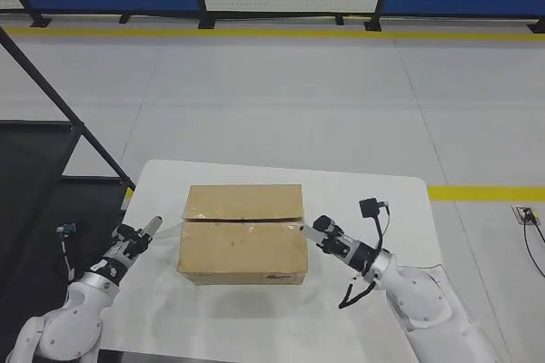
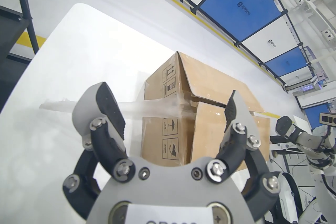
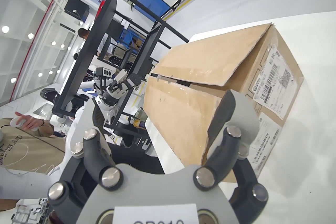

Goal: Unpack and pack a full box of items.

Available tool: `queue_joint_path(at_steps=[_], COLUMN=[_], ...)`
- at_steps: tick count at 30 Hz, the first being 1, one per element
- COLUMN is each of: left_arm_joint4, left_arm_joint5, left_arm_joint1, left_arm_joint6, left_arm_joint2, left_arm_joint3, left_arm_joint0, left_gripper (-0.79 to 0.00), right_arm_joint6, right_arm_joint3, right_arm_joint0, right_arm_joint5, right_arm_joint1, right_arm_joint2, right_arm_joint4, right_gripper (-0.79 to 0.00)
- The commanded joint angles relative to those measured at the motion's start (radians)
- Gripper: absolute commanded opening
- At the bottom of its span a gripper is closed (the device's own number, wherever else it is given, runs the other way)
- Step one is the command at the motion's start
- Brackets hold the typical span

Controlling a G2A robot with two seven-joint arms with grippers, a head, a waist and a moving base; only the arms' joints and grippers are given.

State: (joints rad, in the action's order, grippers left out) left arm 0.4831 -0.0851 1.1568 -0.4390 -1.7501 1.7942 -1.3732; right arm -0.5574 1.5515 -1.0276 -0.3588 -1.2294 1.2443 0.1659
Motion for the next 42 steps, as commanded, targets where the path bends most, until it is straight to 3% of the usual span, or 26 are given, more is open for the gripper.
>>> queue_joint_path(at_steps=[1,8,15,26,30,39,42], left_arm_joint4=[-0.032,-0.072,-0.097,-0.125,-0.077,-0.048,-0.051], left_arm_joint5=[-0.012,-0.038,-0.041,-0.062,-0.178,-0.521,-0.596], left_arm_joint1=[-0.002,-0.005,-0.007,-0.011,-0.02,-0.053,-0.064], left_arm_joint6=[-0.021,-0.036,-0.033,-0.034,-0.083,-0.258,-0.316], left_arm_joint2=[-0.007,-0.023,-0.021,-0.022,-0.033,-0.105,-0.12], left_arm_joint3=[-0.006,-0.002,0.003,0.032,0.047,-0.005,-0.024], left_arm_joint0=[0.002,-0.016,-0.03,-0.041,-0.064,-0.112,-0.119], left_gripper=[0.0,0.0,0.0,0.0,0.0,0.0,0.0], right_arm_joint6=[0.003,-0.031,-0.122,-0.461,-0.578,-0.601,-0.605], right_arm_joint3=[-0.041,-0.138,-0.226,-0.2,-0.15,0.005,0.017], right_arm_joint0=[0.026,0.089,0.14,0.111,0.077,-0.001,-0.009], right_arm_joint5=[0.003,-0.012,-0.102,-0.297,-0.326,-0.303,-0.298], right_arm_joint1=[-0.002,-0.013,-0.024,0.003,0.02,0.062,0.073], right_arm_joint2=[-0.006,-0.051,-0.085,-0.025,-0.01,-0.053,-0.062], right_arm_joint4=[-0.007,-0.065,-0.216,-0.486,-0.5,-0.292,-0.229], right_gripper=[0.0,0.0,0.0,0.0,0.0,0.0,0.0])
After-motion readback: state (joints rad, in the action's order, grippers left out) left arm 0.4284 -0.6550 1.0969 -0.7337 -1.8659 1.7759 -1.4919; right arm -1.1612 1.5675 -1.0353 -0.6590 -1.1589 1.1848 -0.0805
